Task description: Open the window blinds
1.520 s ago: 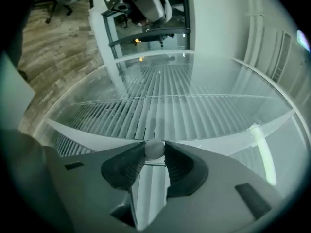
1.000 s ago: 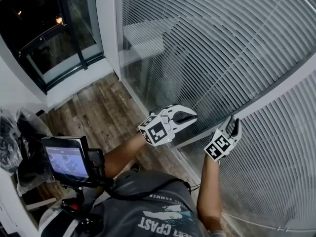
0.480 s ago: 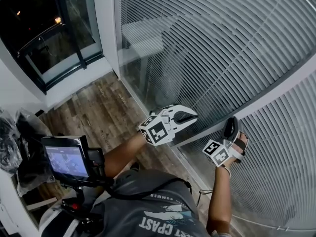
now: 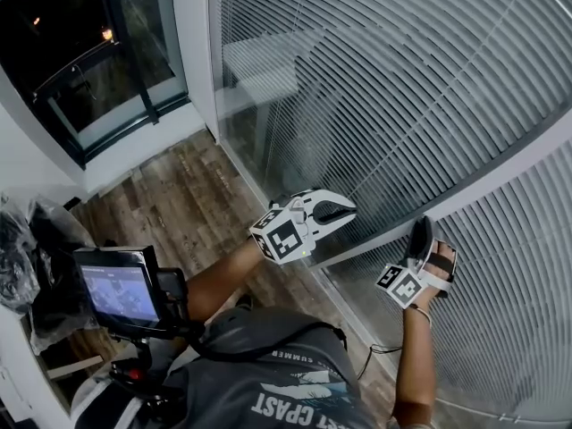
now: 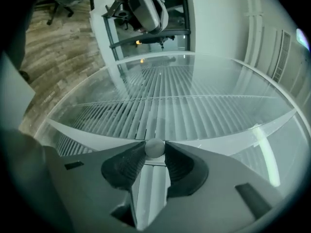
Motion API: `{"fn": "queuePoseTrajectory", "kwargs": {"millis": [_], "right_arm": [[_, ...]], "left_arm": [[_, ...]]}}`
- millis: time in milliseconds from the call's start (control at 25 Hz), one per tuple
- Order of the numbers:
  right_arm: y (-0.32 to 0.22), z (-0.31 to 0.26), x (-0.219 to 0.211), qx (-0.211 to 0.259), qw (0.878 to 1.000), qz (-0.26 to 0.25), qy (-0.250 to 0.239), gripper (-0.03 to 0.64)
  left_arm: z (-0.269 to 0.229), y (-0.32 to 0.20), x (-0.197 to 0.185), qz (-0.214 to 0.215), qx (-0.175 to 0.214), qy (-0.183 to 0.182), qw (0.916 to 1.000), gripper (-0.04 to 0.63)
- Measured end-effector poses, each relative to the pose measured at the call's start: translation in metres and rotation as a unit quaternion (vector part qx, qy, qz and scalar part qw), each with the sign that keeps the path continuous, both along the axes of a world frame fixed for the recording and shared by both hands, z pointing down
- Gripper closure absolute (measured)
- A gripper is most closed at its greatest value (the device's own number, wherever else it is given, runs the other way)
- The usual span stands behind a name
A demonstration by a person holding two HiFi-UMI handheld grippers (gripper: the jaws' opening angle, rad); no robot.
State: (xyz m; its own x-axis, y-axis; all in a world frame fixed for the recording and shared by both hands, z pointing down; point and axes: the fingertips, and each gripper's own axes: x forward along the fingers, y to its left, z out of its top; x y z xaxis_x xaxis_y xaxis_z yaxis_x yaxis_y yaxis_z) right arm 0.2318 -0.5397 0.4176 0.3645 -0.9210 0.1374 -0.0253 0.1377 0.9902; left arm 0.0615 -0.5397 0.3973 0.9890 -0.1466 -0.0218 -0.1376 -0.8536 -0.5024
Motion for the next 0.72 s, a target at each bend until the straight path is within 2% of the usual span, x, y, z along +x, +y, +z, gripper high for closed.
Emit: {"fn": "queuePoseTrajectory", "kwargs": {"millis": [80,160,240,280,360,480,520,560,600,640,680,720], "right_arm": [[0.003,-0.002,-0.002,0.022,0.999,-0.002,-0.039,0.517],[0.006,-0.004,-0.002,0.068,0.993,0.009,-0.096,0.517],[0.007,-0.009,-0.002,0.127,0.979,0.028,-0.159,0.517],[0.007,-0.011,-0.002,0.159,0.967,0.038,-0.194,0.517],[0.008,-0.016,-0.003,0.223,0.932,0.055,-0.280,0.517],[0.010,-0.023,-0.003,0.294,0.851,0.076,-0.428,0.517],[0.011,-0.025,-0.003,0.303,0.828,0.080,-0.465,0.517],[0.012,-0.026,-0.002,0.305,0.812,0.083,-0.491,0.515],[0.013,-0.027,-0.002,0.300,0.806,0.084,-0.503,0.515],[0.013,-0.027,-0.003,0.287,0.815,0.084,-0.496,0.515],[0.014,-0.028,-0.006,0.265,0.842,0.083,-0.462,0.514],[0.015,-0.030,-0.010,0.239,0.880,0.076,-0.403,0.515]], "left_arm": [[0.001,0.001,0.001,0.001,-0.001,0.001,1.0000,0.595],[0.001,0.004,0.003,0.004,-0.002,0.000,1.0000,0.595],[0.000,0.006,0.005,0.008,-0.001,-0.001,1.0000,0.595],[-0.001,0.006,0.005,0.008,-0.001,-0.001,1.0000,0.595],[-0.002,0.005,0.005,0.007,-0.002,0.000,1.0000,0.595],[-0.004,0.006,0.005,0.011,-0.001,0.001,0.9999,0.595],[-0.006,0.007,0.006,0.013,0.000,0.002,0.9999,0.595],[-0.006,0.009,0.007,0.015,0.000,0.002,0.9999,0.595],[-0.006,0.010,0.009,0.018,0.000,0.003,0.9998,0.595],[-0.006,0.012,0.010,0.020,0.000,0.002,0.9998,0.595],[-0.005,0.014,0.011,0.022,0.000,0.002,0.9998,0.595],[-0.005,0.015,0.012,0.023,0.000,0.001,0.9997,0.595]]}}
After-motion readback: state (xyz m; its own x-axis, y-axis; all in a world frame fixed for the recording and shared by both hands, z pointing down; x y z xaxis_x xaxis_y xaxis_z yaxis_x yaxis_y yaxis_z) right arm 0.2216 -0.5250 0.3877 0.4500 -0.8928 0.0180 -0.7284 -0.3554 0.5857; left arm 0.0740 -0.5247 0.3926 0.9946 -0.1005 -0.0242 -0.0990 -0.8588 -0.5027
